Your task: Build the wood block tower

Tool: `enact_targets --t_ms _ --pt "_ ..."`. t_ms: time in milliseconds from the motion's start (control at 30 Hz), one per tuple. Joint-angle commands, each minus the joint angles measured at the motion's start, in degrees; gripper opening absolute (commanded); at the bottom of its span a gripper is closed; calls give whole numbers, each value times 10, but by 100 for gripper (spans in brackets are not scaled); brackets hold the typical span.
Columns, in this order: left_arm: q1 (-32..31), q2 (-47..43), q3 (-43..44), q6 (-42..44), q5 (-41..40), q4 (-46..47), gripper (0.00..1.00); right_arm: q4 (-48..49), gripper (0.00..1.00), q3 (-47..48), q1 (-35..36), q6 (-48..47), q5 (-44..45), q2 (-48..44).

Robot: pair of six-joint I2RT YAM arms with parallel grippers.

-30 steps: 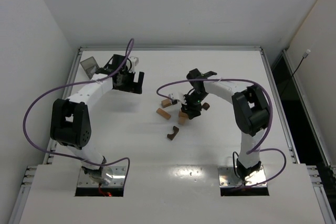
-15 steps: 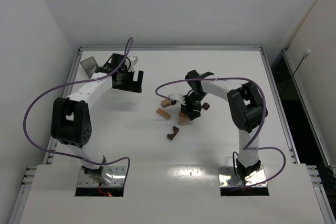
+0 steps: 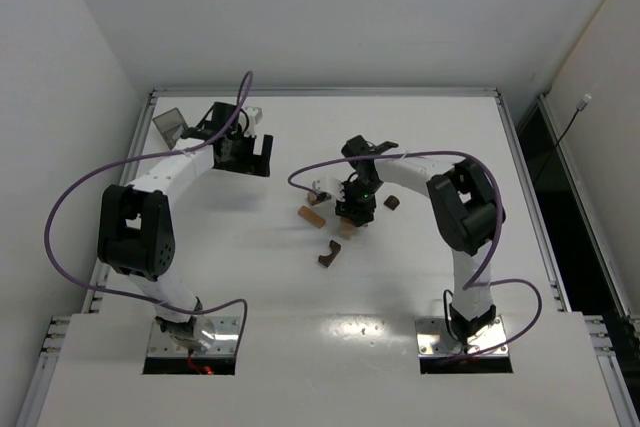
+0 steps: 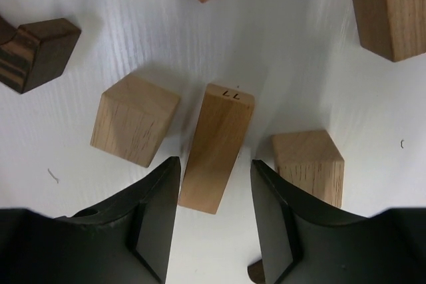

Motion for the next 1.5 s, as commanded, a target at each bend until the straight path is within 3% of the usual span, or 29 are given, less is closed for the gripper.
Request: enact_targets --t_ms 0,267,333,367,600,767,867,1000,1167,1467 --pt "5 -11 -3 -4 1 14 100 22 42 -11 14 17 22 -6" --pt "5 -16 -3 -4 1 14 100 33 21 -46 26 48 72 -10" --pt "5 -16 3 -4 1 14 100 33 2 -59 26 54 77 -10" --pt "5 -16 3 -4 1 14 100 38 0 -59 26 54 77 -18" --pt "-54 -104 -85 62 -21 71 100 47 0 -45 -3 176 37 -136" --pt "-72 -177 -156 162 38 91 97 52 0 -32 -35 359 97 -217" --pt "-95 -191 -168 238 79 72 96 65 0 -57 -73 411 142 -249" --pt "-140 -181 -144 298 91 61 94 76 0 -74 -146 440 157 -262" --pt "-216 -138 -125 399 86 55 92 77 0 -58 -241 466 98 -249" --pt "-227 -78 -126 536 151 90 81 66 0 -32 -303 461 73 -236"
